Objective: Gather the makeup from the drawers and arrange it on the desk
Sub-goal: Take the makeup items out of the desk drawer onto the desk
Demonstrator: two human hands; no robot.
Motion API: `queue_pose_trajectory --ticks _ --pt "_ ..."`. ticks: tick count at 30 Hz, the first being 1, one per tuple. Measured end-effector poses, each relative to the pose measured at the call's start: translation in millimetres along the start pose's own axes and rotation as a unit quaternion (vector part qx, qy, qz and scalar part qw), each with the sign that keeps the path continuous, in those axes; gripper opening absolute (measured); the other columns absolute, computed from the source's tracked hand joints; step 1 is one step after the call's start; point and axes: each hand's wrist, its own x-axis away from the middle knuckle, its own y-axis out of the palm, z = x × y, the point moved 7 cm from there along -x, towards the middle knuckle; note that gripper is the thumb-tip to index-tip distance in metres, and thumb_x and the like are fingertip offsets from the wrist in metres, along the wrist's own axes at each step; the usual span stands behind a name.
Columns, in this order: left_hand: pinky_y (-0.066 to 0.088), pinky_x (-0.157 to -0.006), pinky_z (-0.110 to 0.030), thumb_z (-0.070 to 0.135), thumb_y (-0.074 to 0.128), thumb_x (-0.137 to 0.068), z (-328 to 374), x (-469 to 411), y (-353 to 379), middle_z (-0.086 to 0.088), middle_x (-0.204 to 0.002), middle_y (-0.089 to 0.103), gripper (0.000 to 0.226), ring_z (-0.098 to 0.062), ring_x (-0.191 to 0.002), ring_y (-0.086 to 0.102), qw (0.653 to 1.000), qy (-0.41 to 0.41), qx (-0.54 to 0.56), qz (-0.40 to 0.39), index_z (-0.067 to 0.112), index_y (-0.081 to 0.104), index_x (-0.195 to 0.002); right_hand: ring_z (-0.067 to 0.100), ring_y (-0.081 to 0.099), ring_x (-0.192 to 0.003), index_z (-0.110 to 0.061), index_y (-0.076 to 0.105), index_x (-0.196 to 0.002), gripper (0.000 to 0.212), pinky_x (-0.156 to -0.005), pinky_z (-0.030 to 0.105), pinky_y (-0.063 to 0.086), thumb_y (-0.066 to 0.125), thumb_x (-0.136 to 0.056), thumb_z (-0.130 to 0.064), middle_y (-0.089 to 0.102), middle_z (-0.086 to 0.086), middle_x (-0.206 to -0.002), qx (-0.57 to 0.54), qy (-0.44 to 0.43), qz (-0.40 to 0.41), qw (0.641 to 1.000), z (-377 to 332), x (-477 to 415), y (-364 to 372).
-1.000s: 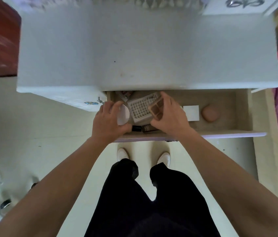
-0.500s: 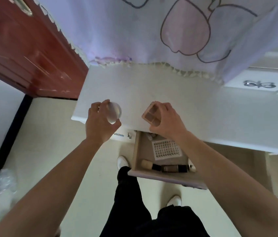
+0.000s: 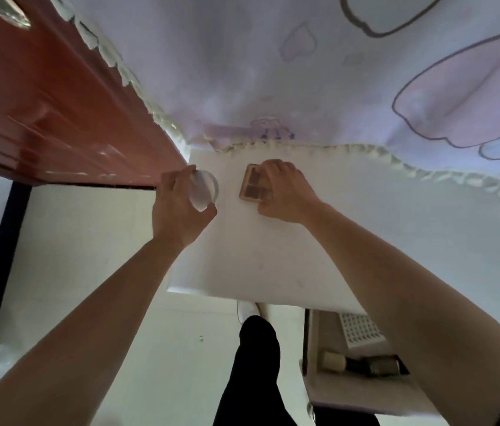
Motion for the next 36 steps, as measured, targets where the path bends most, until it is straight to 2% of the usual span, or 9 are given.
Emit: queue_pose_trajectory --ticks 5,10,15,21,24,27,32,34,36 --pt "0.053 -0.084 -0.042 0.026 0.08 -0.065 -14.6 -30.5 6.3 -0.006 -0.13 0.045 0.078 -0.03 -0.112 0.053 0.999 -0.006 0.025 -0.02 0.024 0.048 -0.136 0.03 0.04 -0.133 -0.015 0.043 -0.138 0.082 -0.108 0.038 0.034 0.077 -0.065 -0.028 0.048 0.007 -0.137 -0.019 0.012 0.0 1.0 -13.0 -46.1 13.1" --pt "0.049 -0.085 -0.038 0.027 0.081 -0.065 13.1 -47.8 28.5 -0.008 -0.128 0.047 0.079 -0.029 -0.115 0.049 0.997 0.046 0.033 -0.059 0.021 0.048 -0.137 0.027 0.007 -0.153 -0.016 0.033 -0.143 0.091 -0.123 0.041 0.017 0.08 -0.067 -0.034 0.017 0.01 -0.163 -0.051 0.101 -0.002 0.994 25.9 -18.2 13.2" --pt "0.048 -0.086 -0.039 0.034 0.079 -0.069 56.6 -52.9 67.1 -0.009 -0.133 0.045 0.077 -0.032 -0.119 0.046 0.987 0.114 0.005 -0.116 0.02 0.048 -0.139 0.021 0.006 -0.153 -0.026 0.041 -0.139 0.074 -0.124 0.04 0.012 0.068 -0.079 -0.062 0.014 0.002 -0.165 -0.009 0.154 0.056 0.986 82.6 53.7 5.6" --pt "0.039 -0.104 -0.052 0.041 0.069 -0.084 70.1 -41.2 85.6 -0.014 -0.156 0.026 0.077 -0.039 -0.137 0.029 0.978 0.102 -0.089 -0.159 0.02 0.034 -0.15 0.017 0.002 -0.154 -0.032 0.037 -0.145 0.067 -0.124 0.036 0.008 0.057 -0.088 -0.062 0.008 -0.001 -0.167 -0.008 0.152 0.05 0.987 102.9 114.5 20.7" --pt "0.033 -0.107 -0.054 0.047 0.066 -0.086 77.4 -16.8 81.4 -0.016 -0.161 0.011 0.083 -0.038 -0.144 0.016 0.973 0.107 -0.144 -0.147 0.02 0.025 -0.153 0.018 0.004 -0.154 -0.03 0.039 -0.146 0.062 -0.123 0.035 0.009 0.057 -0.092 -0.053 0.01 0.0 -0.167 -0.012 0.152 0.032 0.988 110.0 138.8 20.6" --pt "0.032 -0.107 -0.056 0.043 0.058 -0.092 99.7 30.5 83.1 -0.018 -0.161 0.012 0.073 -0.039 -0.145 0.016 0.974 0.129 -0.138 -0.122 0.017 0.027 -0.153 0.018 0.008 -0.153 -0.026 0.044 -0.143 0.052 -0.123 0.036 0.011 0.057 -0.095 -0.042 0.015 0.001 -0.166 -0.029 0.152 0.018 0.988 122.0 171.4 17.7" --pt "0.03 -0.112 -0.055 0.043 0.048 -0.097 130.7 143.1 117.6 -0.018 -0.162 0.015 0.066 -0.038 -0.147 0.016 0.971 0.124 -0.133 -0.156 0.016 0.027 -0.154 0.018 0.009 -0.153 -0.025 0.044 -0.142 0.048 -0.124 0.038 0.012 0.055 -0.096 -0.034 0.015 0.0 -0.165 -0.034 0.126 -0.008 0.991 145.6 253.8 28.7" --pt "0.03 -0.112 -0.056 0.043 0.045 -0.097 145.1 191.8 134.8 -0.021 -0.16 0.02 0.064 -0.039 -0.147 0.018 0.967 0.135 -0.141 -0.163 0.013 0.032 -0.152 0.023 0.02 -0.149 -0.022 0.047 -0.138 0.046 -0.122 0.044 0.022 0.057 -0.095 -0.031 0.025 0.004 -0.16 -0.031 0.118 0.013 0.992 157.4 296.4 35.0" --pt "0.033 -0.109 -0.057 0.041 0.049 -0.093 163.6 234.2 153.2 -0.022 -0.157 0.028 0.061 -0.041 -0.144 0.024 0.965 0.153 -0.136 -0.162 0.011 0.041 -0.146 0.028 0.042 -0.131 -0.017 0.055 -0.125 0.038 -0.107 0.048 0.043 0.063 -0.089 -0.027 0.045 0.009 -0.139 -0.01 0.116 0.053 0.992 174.1 337.9 41.4"
